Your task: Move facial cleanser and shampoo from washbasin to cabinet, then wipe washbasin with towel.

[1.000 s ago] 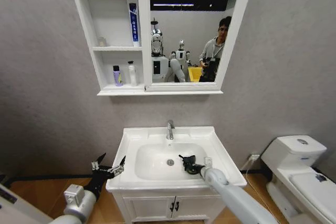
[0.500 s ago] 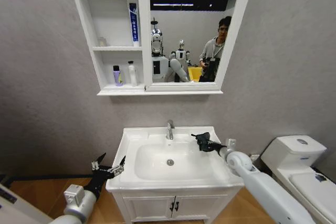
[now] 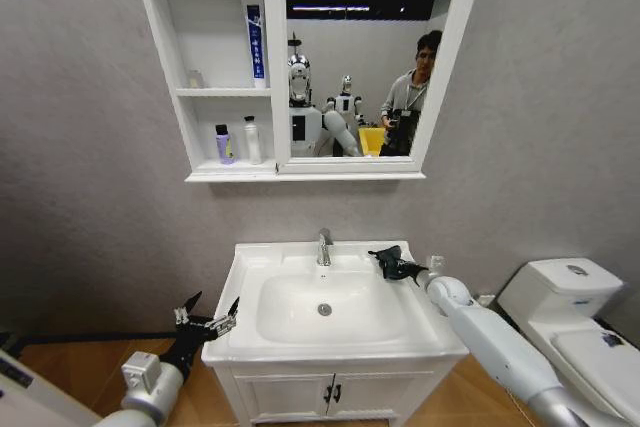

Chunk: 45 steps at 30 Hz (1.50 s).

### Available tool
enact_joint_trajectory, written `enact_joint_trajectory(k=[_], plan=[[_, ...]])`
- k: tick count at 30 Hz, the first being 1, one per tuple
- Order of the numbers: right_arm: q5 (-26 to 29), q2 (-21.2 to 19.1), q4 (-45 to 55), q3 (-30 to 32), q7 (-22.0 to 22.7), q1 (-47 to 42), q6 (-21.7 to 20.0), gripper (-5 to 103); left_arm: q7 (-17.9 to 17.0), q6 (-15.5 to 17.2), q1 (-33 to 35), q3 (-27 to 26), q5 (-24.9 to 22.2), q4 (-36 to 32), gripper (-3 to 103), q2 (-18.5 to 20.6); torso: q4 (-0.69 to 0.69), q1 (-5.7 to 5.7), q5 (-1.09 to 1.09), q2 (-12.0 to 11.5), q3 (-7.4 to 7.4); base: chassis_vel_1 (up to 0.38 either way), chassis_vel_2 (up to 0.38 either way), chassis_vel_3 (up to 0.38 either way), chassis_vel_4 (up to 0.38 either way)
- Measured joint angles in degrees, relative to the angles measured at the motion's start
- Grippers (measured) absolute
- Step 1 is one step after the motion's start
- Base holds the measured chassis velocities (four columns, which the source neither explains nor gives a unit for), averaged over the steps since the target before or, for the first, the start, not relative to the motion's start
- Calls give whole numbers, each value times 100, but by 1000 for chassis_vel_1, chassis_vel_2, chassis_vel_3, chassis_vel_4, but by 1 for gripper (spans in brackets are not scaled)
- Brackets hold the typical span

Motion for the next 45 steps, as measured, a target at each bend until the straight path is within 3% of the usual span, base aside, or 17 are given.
enact_joint_trajectory(k=[1, 2, 5, 7, 16, 19, 20, 25, 27, 30, 31, 35, 36, 38, 39, 41, 45], plan=[[-5, 16, -29, 4, -44, -5, 7, 7, 0, 0, 0, 0, 0, 0, 100, 0, 0, 0, -1, 0, 0, 0, 0, 0, 0], [-11, 36, -46, 13, -83, -13, 14, 18, 0, 0, 0, 0, 0, 0, 100, 0, 0, 0, 0, 0, 0, 0, 0, 0, 0], [-38, 54, -49, 26, -101, -31, 52, 28, 0, 0, 0, 0, 0, 0, 100, 0, 1, 0, -1, 0, 0, 0, 0, 0, 0], [-53, 63, -49, 40, -100, -38, 80, 28, 0, 0, 0, 0, 0, 0, 100, 0, 1, 0, 0, 0, 0, 0, 0, 0, 0], [-176, 51, 189, 235, -107, -253, 449, 61, 0, 0, 0, 0, 0, 0, 100, 0, 1, 0, -1, 1, -1, 0, 0, 0, 0], [-577, 75, 507, 490, 42, -605, 857, 77, 0, 0, 0, 0, 0, 0, 100, 0, 2, 0, 0, 1, 0, 0, 0, 0, 0], [-577, 75, 507, 490, 42, -605, 857, 77, 0, 0, 0, 0, 0, 0, 100, 0, 2, 0, 0, 1, 0, 0, 0, 0, 0], [-1114, -35, 1586, 1236, 387, -1578, 1149, 97, -1, 0, 0, 0, 0, 0, 100, 0, 2, 0, 0, 1, 0, 0, 0, 0, 0], [-1262, -90, 2038, 1503, 547, -1949, 1195, 99, -1, 0, 0, 0, 0, 0, 100, 0, 1, 0, 0, 1, -1, 0, 0, 0, 0], [-1500, -59, 3617, 2516, 986, -3502, 1115, 100, 0, 0, 0, 0, 0, 0, 100, 0, 1, -1, -1, 1, -1, 0, 0, 0, 0], [-1500, -59, 3617, 2516, 986, -3502, 1115, 100, 0, 0, 0, 0, 0, 0, 100, 0, 1, -1, -1, 1, -1, 0, 0, 0, 0], [-1951, 386, 5028, 3720, 1081, -5424, 1151, 100, -1, 0, 0, 0, 0, 0, 100, 0, -2, -2, -1, 2, -2, 0, 0, 0, 0], [-1951, 386, 5028, 3720, 1081, -5424, 1151, 100, -1, 0, 0, 0, 0, 0, 100, 0, -2, -2, -1, 2, -2, 0, 0, 0, 0], [-2331, 1209, 5987, 4434, 1052, -6834, 1403, 100, -1, 1, 0, 0, 0, 0, 100, 0, 1, -3, -2, 2, -2, 0, 0, 0, 0], [-2331, 1209, 5987, 4434, 1052, -6834, 1403, 100, -1, 1, 0, 0, 0, 0, 100, 0, 1, -3, -2, 2, -2, 0, 0, 0, 0], [-2559, 2016, 6410, 4584, 1054, -7652, 1650, 100, -1, 0, 0, 0, 0, 0, 100, 1, -2, -3, -1, 2, -3, 0, 0, 0, 0], [-2980, 2416, 6619, 4474, 1051, -8192, 1988, 100, -1, 1, 0, 0, 0, 0, 100, 0, -2, -3, -3, 2, -2, 0, 0, 0, 0]])
